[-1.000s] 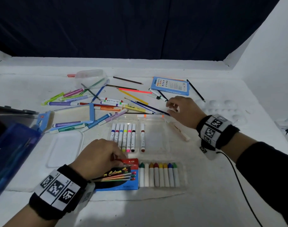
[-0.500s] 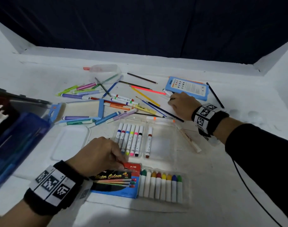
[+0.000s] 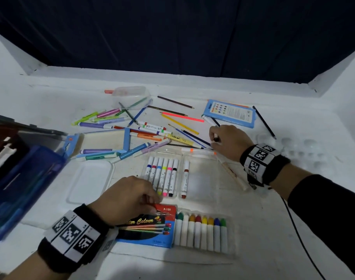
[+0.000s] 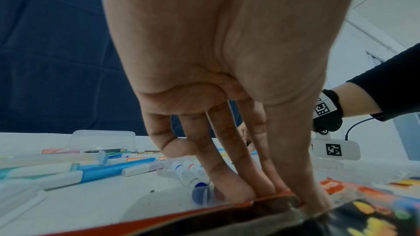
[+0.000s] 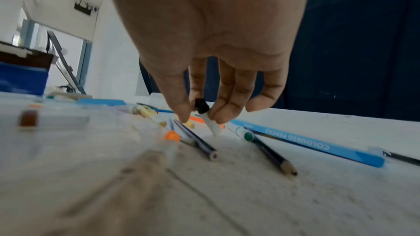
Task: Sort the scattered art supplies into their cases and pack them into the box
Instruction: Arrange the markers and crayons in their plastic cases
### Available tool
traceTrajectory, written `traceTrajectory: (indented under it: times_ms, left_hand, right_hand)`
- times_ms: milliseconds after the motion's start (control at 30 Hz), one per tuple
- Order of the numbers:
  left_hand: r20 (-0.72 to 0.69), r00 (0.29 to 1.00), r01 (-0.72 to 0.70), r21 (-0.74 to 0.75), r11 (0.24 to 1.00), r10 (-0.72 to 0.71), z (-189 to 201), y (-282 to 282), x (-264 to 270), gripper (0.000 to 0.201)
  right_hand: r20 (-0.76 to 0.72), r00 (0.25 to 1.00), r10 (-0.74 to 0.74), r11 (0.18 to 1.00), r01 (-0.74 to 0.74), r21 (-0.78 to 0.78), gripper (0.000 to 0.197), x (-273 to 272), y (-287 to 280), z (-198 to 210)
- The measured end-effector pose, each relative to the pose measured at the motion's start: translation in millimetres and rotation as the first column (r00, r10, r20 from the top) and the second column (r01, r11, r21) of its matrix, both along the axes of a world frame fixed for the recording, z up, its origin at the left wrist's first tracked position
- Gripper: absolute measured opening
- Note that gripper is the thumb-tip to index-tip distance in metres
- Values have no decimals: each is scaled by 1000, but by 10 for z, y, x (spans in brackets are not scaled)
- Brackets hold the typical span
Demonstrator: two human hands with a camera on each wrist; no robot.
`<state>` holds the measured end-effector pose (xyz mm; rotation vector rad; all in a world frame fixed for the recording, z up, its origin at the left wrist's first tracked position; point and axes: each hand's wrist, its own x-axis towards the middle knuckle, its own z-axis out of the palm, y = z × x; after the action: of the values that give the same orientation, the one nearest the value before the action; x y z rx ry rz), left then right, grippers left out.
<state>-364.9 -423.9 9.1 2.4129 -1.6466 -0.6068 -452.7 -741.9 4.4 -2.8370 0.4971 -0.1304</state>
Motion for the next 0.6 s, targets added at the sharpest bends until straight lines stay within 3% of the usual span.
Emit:
traceTrajectory:
  times_ms: [200,300,367,467,600]
  left_hand:
    - [36,997,65,9,998,-65,-35,32,-20,25]
    - [48,993,104,8,995,-104,-18,50,-57,27]
    - [40,992,120,10,993,-120,-6,65,-95,30]
    - [19,990,138,13,990,-138,-15,116,-133,41]
    - [17,992,126,39,991,-127,-73,193,-153,55]
  right_hand:
    - [217,968,-126,974,80,210,13,-485,359,161]
    - [299,944,-138,951,42,306,10,-755,512,232]
    - [252,957,-144,929,43,368,4,-938,595,294]
    - [34,998,-58,896,37,442,6,-1219,703,356]
    - [-200,978,52,833,68,549,10,-1467,875,240]
